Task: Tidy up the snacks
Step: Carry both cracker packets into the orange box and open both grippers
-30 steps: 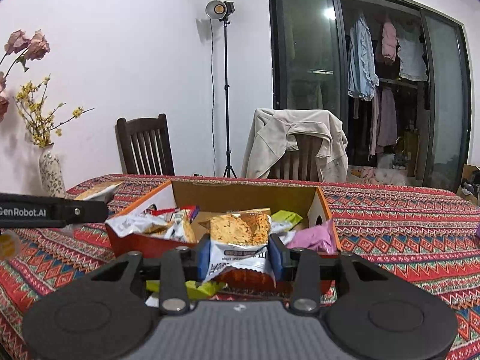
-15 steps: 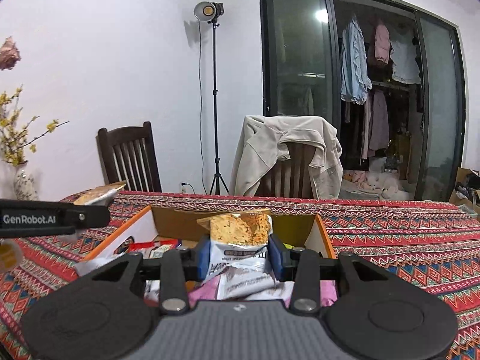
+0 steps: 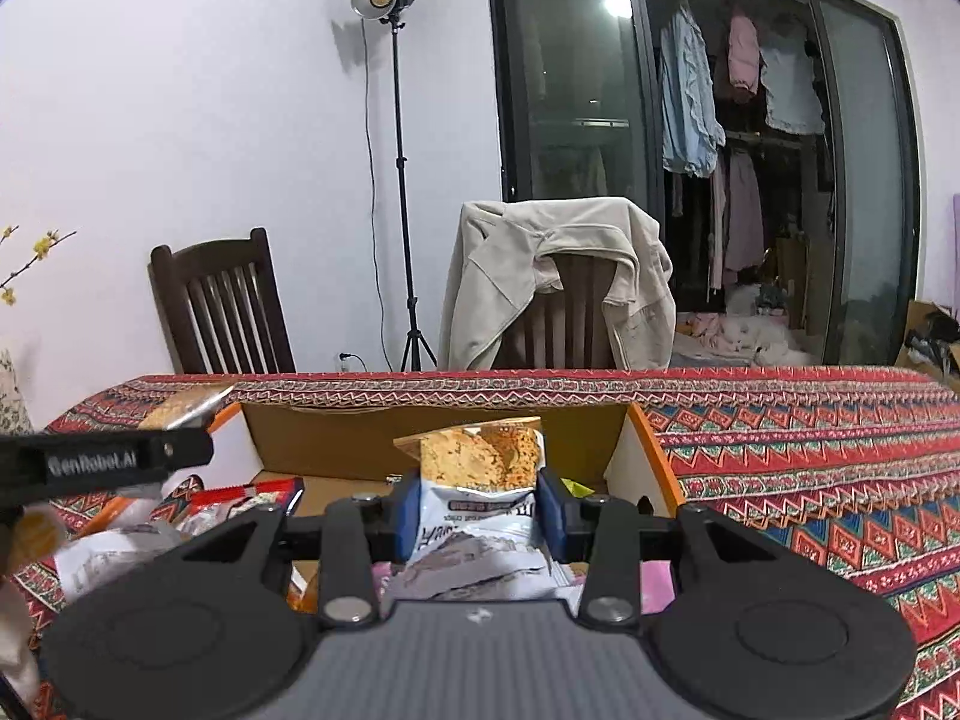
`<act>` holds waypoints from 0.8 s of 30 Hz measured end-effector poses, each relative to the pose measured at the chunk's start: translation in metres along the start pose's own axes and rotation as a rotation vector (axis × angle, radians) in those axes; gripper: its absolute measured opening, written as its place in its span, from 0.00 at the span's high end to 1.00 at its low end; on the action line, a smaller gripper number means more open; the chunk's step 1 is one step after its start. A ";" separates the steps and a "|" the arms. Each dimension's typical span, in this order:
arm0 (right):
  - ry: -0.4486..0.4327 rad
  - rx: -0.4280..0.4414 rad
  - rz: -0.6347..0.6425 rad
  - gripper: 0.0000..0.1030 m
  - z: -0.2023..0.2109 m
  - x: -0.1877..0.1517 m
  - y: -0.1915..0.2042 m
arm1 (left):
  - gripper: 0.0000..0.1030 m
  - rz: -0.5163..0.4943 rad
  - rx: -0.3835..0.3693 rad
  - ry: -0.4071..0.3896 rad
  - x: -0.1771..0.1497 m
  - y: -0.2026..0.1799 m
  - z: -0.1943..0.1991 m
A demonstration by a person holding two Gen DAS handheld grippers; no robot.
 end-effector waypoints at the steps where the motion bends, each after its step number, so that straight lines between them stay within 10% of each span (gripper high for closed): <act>1: -0.002 0.003 -0.004 0.62 0.000 -0.001 -0.002 | 0.52 -0.001 -0.003 0.000 -0.001 0.000 -0.001; 7: 0.007 -0.003 -0.007 0.61 -0.002 -0.009 -0.005 | 0.51 -0.015 0.008 -0.027 -0.005 -0.002 0.002; 11: 0.013 -0.017 -0.015 0.30 -0.002 -0.014 -0.007 | 0.02 0.005 0.015 -0.075 -0.006 0.001 0.013; 14: -0.002 -0.009 -0.034 0.02 0.002 -0.014 -0.011 | 0.00 0.033 0.022 -0.106 -0.004 0.005 0.019; 24: -0.013 -0.030 -0.022 0.00 0.007 -0.011 -0.010 | 0.00 0.035 0.004 -0.081 -0.001 0.002 0.022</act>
Point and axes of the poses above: each gripper's, at about its wrist camera, not at the fingertips, and z roughly against the way its jaws point, y to its left, x to its top, the point moved 9 cm from there along -z, roughly the way its jaws point, and after that the axes turned 10 degrees about y, right-handed, at the moved point
